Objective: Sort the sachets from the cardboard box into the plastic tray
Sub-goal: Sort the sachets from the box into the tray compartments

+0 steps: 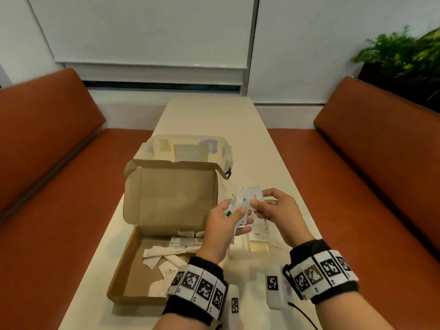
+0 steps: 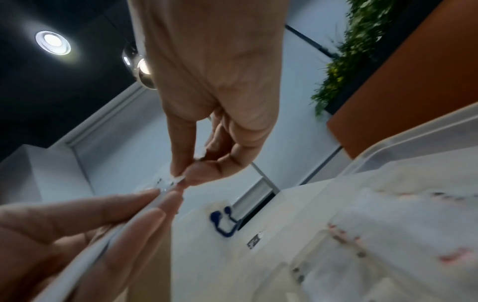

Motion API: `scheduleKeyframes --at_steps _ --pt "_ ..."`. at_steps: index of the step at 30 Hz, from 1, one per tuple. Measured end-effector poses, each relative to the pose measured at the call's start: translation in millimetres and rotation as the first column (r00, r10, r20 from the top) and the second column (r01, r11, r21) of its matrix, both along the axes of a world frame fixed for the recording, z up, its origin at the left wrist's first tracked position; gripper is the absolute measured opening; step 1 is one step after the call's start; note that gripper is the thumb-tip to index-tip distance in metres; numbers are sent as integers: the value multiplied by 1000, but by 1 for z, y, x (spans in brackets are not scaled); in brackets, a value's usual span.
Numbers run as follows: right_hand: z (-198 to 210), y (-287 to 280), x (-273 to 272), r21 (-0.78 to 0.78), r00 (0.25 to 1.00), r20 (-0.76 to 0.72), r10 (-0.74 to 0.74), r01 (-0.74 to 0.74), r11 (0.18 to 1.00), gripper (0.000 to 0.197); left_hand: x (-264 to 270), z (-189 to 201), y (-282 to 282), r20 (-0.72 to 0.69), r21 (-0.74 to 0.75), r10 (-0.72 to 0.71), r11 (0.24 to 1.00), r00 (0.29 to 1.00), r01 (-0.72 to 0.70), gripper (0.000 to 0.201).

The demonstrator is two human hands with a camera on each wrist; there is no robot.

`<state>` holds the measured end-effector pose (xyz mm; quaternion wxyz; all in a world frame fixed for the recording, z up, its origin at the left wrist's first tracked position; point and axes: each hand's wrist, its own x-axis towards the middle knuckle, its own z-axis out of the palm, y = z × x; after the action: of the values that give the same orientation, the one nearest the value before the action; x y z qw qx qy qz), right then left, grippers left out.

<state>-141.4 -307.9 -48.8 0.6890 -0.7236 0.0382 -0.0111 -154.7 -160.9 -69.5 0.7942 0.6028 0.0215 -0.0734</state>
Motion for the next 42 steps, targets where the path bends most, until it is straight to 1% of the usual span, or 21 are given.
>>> scheduleKeyframes --at_steps 2,3,4,6,8,12,14,17,18,21,24,25,26,27,28,31,34,36,38,40,42 --pt "-5 -15 -3 34 999 -19 -47 48 998 7 4 -3 -14 -12 7 40 999 999 -40 20" --pt "-8 -21 -4 59 998 -29 -62 63 996 4 5 -5 -20 -15 3 60 998 998 -60 19" --pt "-10 -27 -6 85 996 -38 -75 78 993 7 6 -7 -27 -20 1 72 997 997 -72 18" --pt "-14 -38 -7 86 994 -52 -97 102 991 20 8 -10 -40 -35 1 82 997 996 -82 17" --pt "-19 -45 -9 28 990 -84 -116 119 993 32 9 -14 -52 -53 -8 72 997 996 -72 18" --pt "-30 -45 -9 0 980 -162 -118 120 993 43 12 -17 -67 -75 -46 46 998 996 -49 17" --pt "-34 -41 -8 17 978 -182 -102 107 994 46 15 -19 -70 -80 -35 68 997 994 -71 17" --pt "-41 -40 -4 67 978 -184 -99 113 991 40 24 -25 -70 -96 3 165 986 982 -165 20" --pt "-41 -40 -3 82 977 -187 -101 118 990 36 26 -26 -70 -101 3 177 984 979 -178 20" --pt "-45 -41 1 88 977 -203 -66 85 992 34 29 -28 -69 -104 6 124 992 987 -124 17" --pt "-44 -42 1 37 975 -217 -46 55 998 42 30 -30 -68 -102 40 101 994 990 -98 17" --pt "-44 -42 2 28 976 -212 -47 54 998 41 31 -30 -67 -104 52 99 994 990 -94 18" --pt "-42 -42 3 41 979 -197 -49 58 997 36 32 -30 -66 -101 63 98 994 990 -92 19" --pt "-41 -42 4 57 982 -179 -54 65 996 26 32 -30 -65 -92 81 97 993 991 -90 19" --pt "-39 -41 5 63 985 -158 -69 80 995 16 33 -29 -64 -78 109 97 990 992 -88 19" --pt "-35 -42 10 -16 984 -107 -143 142 990 18 36 -28 -60 -40 168 82 983 996 -74 21" --pt "-34 -44 12 -59 971 -94 -218 213 975 10 39 -28 -57 -22 145 100 985 995 -96 16" --pt "-37 -46 11 -11 949 -122 -291 292 956 7 38 -28 -58 -24 113 114 987 993 -111 13" --pt "-40 -45 9 81 932 -162 -324 340 937 5 36 -29 -61 -44 102 101 990 994 -96 14" --pt "-44 -43 5 137 928 -186 -323 350 927 8 34 -30 -63 -54 106 92 991 994 -86 19" --pt "-48 -41 2 150 929 -200 -311 342 928 10 32 -31 -64 -37 139 94 986 995 -88 20"
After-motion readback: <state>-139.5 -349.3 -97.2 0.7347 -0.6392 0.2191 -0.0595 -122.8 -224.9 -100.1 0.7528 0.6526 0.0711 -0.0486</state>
